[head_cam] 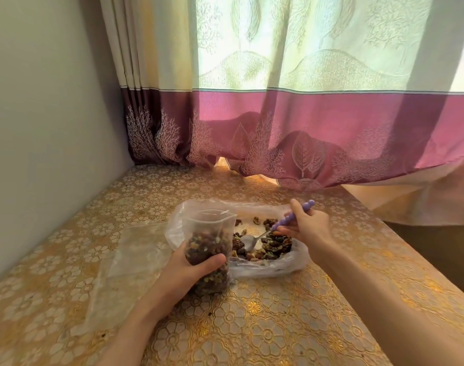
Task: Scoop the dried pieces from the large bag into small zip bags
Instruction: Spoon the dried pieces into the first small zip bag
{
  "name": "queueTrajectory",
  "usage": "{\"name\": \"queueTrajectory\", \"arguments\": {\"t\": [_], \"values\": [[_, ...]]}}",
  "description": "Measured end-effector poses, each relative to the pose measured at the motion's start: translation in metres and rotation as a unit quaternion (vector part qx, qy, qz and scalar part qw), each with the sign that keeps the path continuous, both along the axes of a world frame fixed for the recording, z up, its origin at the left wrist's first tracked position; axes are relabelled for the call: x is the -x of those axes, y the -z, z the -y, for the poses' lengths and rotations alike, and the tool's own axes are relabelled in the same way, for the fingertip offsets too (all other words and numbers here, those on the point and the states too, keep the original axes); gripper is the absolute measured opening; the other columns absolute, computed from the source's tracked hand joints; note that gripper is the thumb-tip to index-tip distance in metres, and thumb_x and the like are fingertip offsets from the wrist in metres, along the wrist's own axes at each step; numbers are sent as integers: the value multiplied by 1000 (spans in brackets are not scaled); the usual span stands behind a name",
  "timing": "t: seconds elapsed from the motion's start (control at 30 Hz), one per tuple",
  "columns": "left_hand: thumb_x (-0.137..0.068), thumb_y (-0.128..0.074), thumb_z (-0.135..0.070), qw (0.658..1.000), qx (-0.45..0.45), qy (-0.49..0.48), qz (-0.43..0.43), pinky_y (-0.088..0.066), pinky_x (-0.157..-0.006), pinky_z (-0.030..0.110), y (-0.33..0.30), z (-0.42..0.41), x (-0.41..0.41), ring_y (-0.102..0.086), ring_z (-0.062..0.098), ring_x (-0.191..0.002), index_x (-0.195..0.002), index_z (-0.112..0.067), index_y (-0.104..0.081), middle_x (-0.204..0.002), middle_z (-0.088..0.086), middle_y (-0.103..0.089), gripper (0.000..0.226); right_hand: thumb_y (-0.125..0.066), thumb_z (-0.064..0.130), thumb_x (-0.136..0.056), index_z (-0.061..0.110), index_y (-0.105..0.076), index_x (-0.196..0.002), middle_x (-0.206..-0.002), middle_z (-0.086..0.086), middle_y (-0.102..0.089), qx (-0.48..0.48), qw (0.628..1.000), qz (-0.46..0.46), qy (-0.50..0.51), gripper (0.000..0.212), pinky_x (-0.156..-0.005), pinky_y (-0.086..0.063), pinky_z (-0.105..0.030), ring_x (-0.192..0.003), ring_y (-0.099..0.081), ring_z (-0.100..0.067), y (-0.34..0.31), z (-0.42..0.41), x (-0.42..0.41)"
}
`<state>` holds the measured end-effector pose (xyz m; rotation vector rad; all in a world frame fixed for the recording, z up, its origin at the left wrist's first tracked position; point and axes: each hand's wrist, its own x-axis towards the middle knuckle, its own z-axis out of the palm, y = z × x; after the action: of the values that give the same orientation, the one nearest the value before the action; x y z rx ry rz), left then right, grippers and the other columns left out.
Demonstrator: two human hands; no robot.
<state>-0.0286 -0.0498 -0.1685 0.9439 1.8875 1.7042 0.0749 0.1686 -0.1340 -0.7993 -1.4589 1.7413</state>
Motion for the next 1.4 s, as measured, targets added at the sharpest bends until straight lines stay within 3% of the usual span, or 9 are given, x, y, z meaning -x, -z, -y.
{"name": "queueTrajectory", "arguments": {"t": [0.2,0.37,0.5,0.7,1.1,1.4], "values": [[-41,-76,-58,1000,6,-14,-1,-52,-84,28,1,-1,0,-66,6,-93,-113,-27,-59,-99,-10,-71,80,-60,25,-91,-6,-63,-78,-61,-14,-68,-57,998,-27,-5,34,-53,-57,-24,-60,-70,-25,3,2,-1],[-40,-77,-59,1000,4,-11,3,-52,-82,27,1,-1,1,-66,7,-93,-113,-27,-59,-100,-10,-71,81,-58,23,-93,-13,-64,-85,-76,-22,-71,-40,993,20,-108,37,-61,-58,-23,-73,-72,-26,1,12,5],[-40,-77,-60,1000,3,-8,1,-52,-80,24,2,-1,2,-66,6,-93,-114,-26,-58,-100,-9,-71,83,-55,19,-95,-17,-61,-92,-80,-27,-70,-6,996,5,-86,36,-59,-57,-23,-72,-72,-29,0,14,4],[-31,-78,-69,1000,-2,-8,-1,-52,-83,28,1,-1,2,-66,7,-93,-112,-27,-58,-99,-9,-71,93,-52,21,-96,-10,-66,-75,-77,-24,-71,1,998,-7,-64,40,-67,-59,-26,-74,-72,-29,-7,8,-4],[-43,-77,-56,1000,-9,1,6,-51,-75,19,2,-1,1,-66,3,-92,-109,-32,-57,-98,-15,-70,73,-51,24,-96,-3,-65,-77,-78,-20,-72,-38,991,-97,-78,36,-65,-59,-25,-77,-72,-29,-64,9,-16],[-43,-78,-55,1000,-21,14,7,-52,-71,17,3,0,2,-66,5,-91,-111,-29,-57,-98,-13,-71,75,-55,26,-94,-3,-64,-79,-82,-23,-72,-70,974,-141,-165,34,-67,-58,-24,-82,-72,-30,-79,37,-17]]}}
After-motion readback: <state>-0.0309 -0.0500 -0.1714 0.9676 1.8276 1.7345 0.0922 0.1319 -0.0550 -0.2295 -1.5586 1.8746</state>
